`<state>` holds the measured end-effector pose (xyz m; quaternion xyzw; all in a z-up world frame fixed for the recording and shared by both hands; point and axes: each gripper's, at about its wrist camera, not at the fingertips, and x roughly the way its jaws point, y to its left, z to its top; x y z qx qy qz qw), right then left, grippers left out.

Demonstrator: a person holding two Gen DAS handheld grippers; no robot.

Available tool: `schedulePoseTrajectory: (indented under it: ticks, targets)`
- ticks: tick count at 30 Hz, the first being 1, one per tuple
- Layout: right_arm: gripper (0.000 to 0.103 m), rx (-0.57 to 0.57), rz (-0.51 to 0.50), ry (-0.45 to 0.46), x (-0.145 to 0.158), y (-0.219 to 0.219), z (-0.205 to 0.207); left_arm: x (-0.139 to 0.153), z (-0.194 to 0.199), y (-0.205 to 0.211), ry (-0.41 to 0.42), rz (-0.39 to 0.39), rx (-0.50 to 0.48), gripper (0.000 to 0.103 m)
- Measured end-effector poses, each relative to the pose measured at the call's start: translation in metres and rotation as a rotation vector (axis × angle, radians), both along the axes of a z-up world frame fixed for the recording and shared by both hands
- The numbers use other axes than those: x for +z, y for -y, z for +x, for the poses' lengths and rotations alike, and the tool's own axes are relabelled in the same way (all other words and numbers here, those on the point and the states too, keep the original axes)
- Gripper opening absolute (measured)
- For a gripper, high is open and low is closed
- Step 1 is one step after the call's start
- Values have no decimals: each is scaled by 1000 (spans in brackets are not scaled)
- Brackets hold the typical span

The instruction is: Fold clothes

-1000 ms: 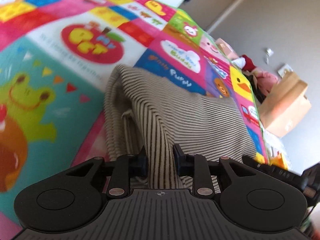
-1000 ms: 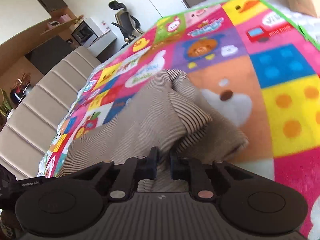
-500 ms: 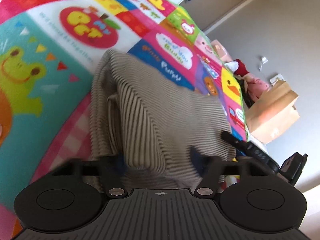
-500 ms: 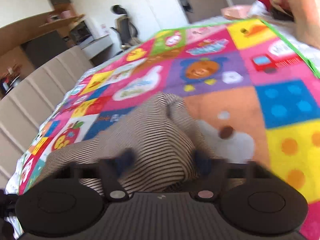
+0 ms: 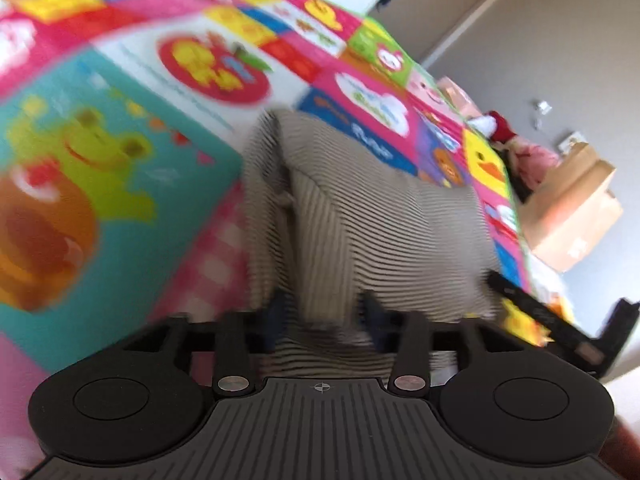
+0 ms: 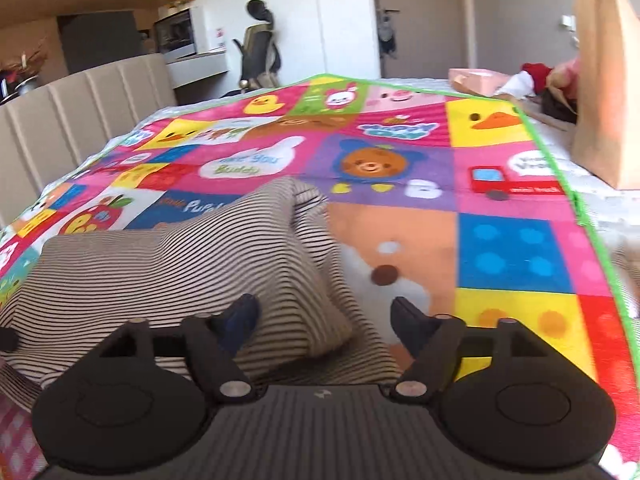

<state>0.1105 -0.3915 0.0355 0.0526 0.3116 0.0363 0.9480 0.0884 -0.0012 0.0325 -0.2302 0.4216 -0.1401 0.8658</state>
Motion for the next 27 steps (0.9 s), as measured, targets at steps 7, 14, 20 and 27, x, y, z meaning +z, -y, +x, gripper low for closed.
schedulePoseTrajectory:
  ticks: [7, 14, 20, 27]
  targets:
    - [101, -88, -203, 62, 22, 6, -1, 36, -9, -24, 59, -82, 25, 70]
    - [103, -191, -11, 19, 23, 28, 22, 9, -8, 15, -83, -415, -110, 91]
    - [103, -136, -75, -111, -15, 12, 28, -19, 18, 27, -141, -286, 5, 57]
    - [103, -42, -52, -150, -14, -11, -5, -12, 67, 4, -57, -56, 13, 41]
